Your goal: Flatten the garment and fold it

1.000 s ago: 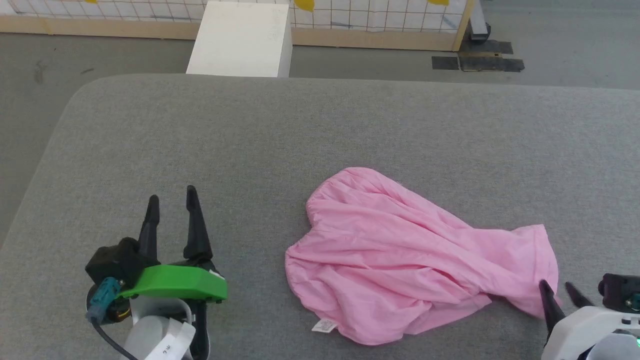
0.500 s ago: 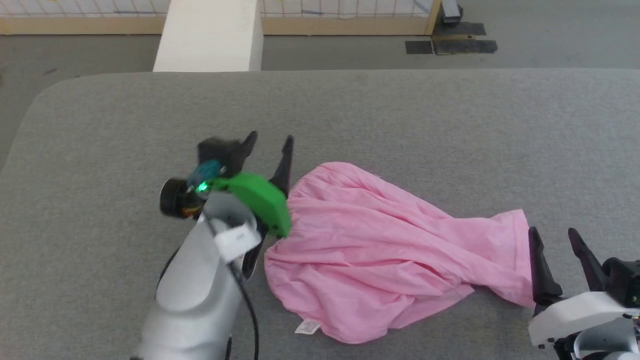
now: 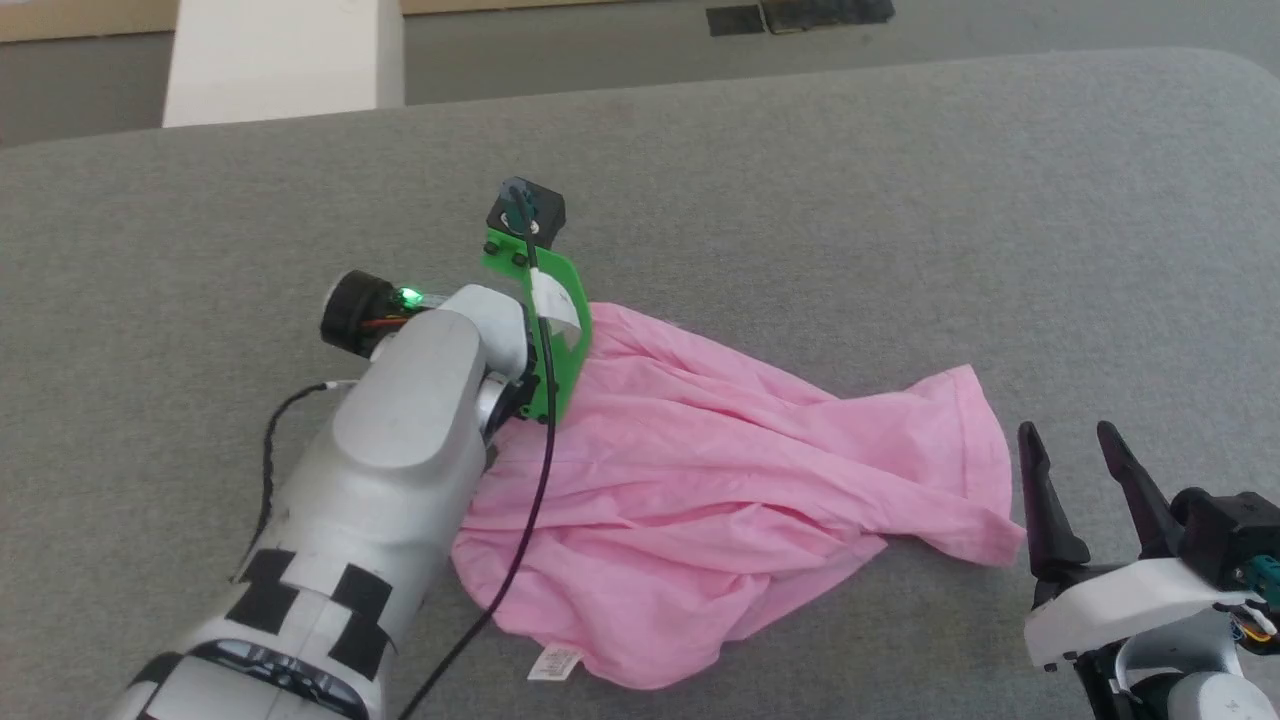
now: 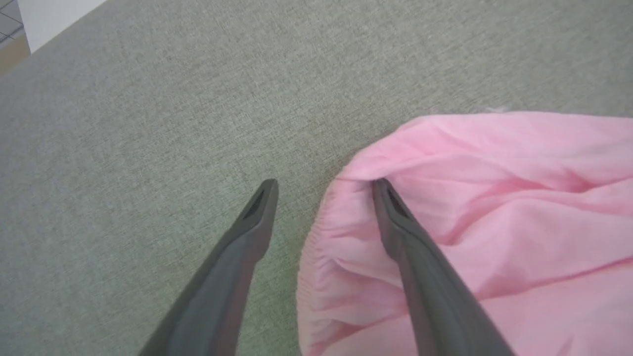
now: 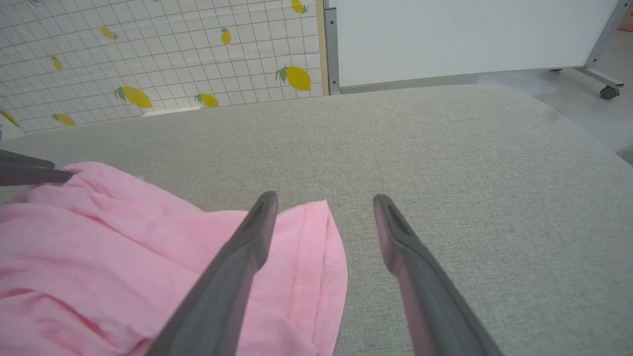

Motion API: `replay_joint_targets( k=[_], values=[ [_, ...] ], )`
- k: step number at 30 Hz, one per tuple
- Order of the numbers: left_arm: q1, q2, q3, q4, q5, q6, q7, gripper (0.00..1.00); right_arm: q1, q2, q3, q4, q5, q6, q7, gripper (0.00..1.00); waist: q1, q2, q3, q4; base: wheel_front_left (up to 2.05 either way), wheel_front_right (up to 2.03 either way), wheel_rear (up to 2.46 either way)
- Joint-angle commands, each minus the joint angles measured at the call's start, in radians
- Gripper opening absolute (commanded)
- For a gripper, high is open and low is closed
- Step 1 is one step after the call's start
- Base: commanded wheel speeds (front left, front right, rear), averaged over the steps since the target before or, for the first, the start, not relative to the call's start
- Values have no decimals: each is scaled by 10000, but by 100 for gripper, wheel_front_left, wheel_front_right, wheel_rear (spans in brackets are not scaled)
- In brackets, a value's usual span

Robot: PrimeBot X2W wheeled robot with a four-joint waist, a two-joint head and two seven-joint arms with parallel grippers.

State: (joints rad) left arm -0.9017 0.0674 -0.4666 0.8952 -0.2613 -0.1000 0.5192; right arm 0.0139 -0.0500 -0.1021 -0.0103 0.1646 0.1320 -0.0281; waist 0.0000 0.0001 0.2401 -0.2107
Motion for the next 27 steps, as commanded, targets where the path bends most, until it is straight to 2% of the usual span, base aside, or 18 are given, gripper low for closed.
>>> replay_joint_targets(
  k=[1,7,11,12,14,20,27],
  values=[
    [-245,152,-110,166,199,-9,243,100,-200,-3,44,51,98,-13,-100,100,0,-1,325,-354,0,0,0],
    [-608,287,-617,904,352,-142,1791,100,-326,-3,171,166,193,-13,-248,100,0,-1,502,-571,0,0,0],
    [-747,295,-989,942,375,-234,2219,99,-385,-3,225,211,252,-13,-304,100,0,-1,583,-609,0,0,0],
    [-770,307,-1112,894,409,-251,2187,62,-405,-3,238,223,263,-13,-311,100,0,-1,596,-606,0,0,0],
    [-789,336,-1234,780,365,-272,2003,0,-451,-3,271,255,300,-13,-324,100,0,-1,615,-581,0,0,0],
    [-560,531,-973,422,-151,-271,1117,0,-530,-3,262,233,339,-13,-388,100,0,-1,509,-341,0,0,0],
    [734,1152,102,-590,-1039,318,-579,0,-491,-3,-89,-28,251,-13,-376,100,0,-1,99,160,0,0,0]
  ],
)
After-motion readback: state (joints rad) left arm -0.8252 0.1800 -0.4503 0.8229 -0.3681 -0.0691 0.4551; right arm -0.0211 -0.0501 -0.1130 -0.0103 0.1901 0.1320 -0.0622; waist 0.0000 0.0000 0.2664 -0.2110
